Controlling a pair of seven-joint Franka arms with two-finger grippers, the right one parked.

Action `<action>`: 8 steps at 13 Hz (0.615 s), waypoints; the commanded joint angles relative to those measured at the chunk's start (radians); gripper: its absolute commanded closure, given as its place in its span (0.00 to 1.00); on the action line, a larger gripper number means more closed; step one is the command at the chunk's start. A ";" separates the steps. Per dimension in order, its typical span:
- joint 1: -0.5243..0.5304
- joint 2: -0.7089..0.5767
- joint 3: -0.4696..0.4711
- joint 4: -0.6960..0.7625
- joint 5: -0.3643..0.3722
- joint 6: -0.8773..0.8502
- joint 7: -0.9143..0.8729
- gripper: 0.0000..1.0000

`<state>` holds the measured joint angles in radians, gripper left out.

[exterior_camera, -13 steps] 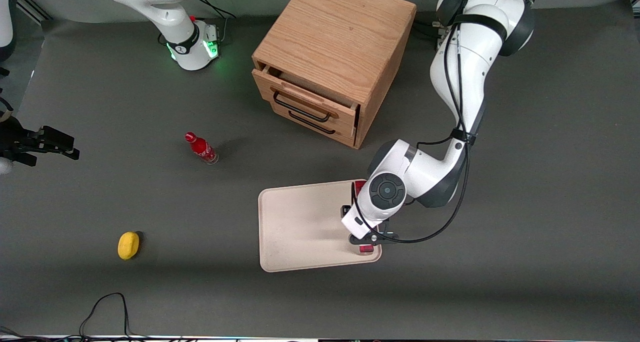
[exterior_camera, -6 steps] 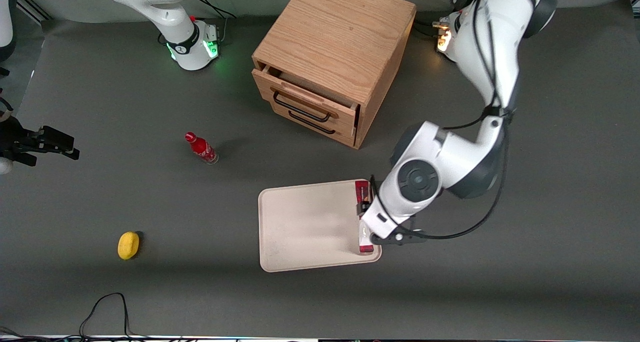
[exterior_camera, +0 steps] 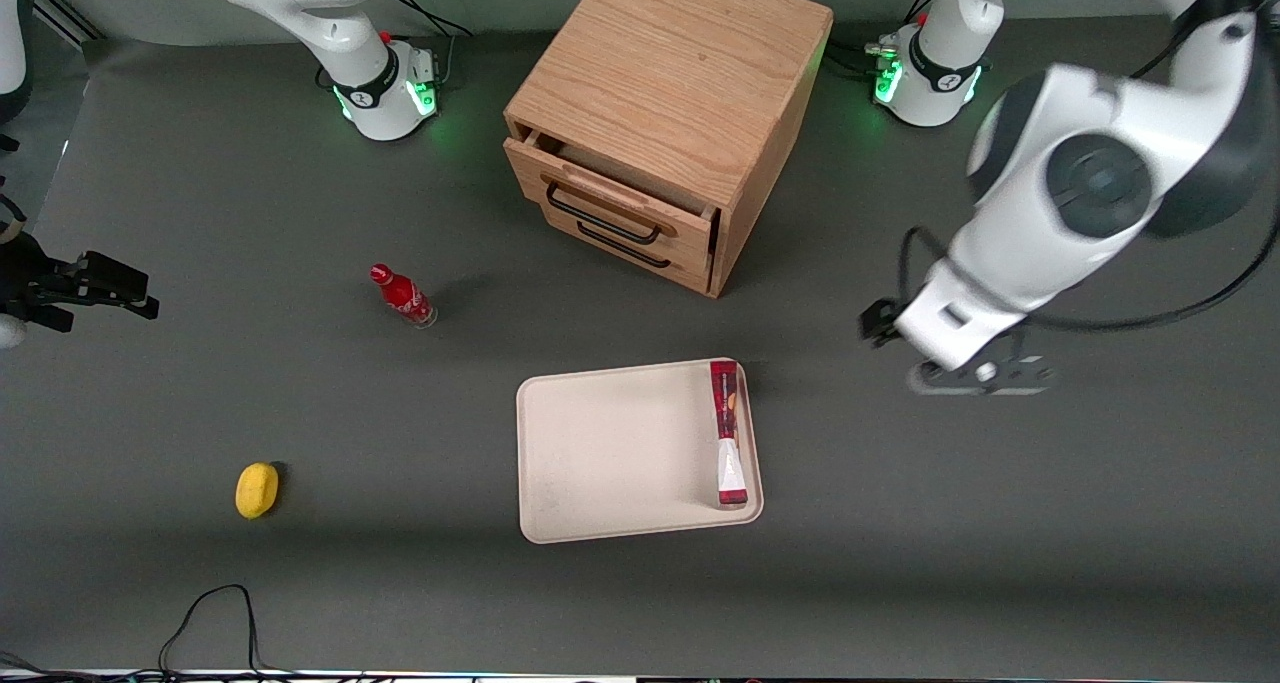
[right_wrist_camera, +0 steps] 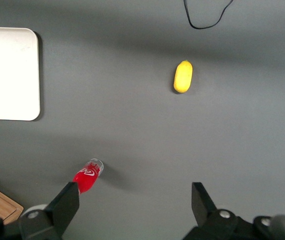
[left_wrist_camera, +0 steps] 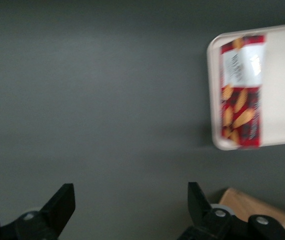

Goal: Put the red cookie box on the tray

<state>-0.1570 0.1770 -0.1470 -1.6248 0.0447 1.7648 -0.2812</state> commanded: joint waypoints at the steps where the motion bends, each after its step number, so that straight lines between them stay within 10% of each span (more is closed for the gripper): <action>1: 0.076 -0.221 0.047 -0.210 -0.026 -0.058 0.132 0.00; 8: 0.196 -0.291 0.130 -0.149 0.069 -0.223 0.268 0.00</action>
<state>0.0442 -0.1211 -0.0088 -1.7864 0.0864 1.5446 -0.0278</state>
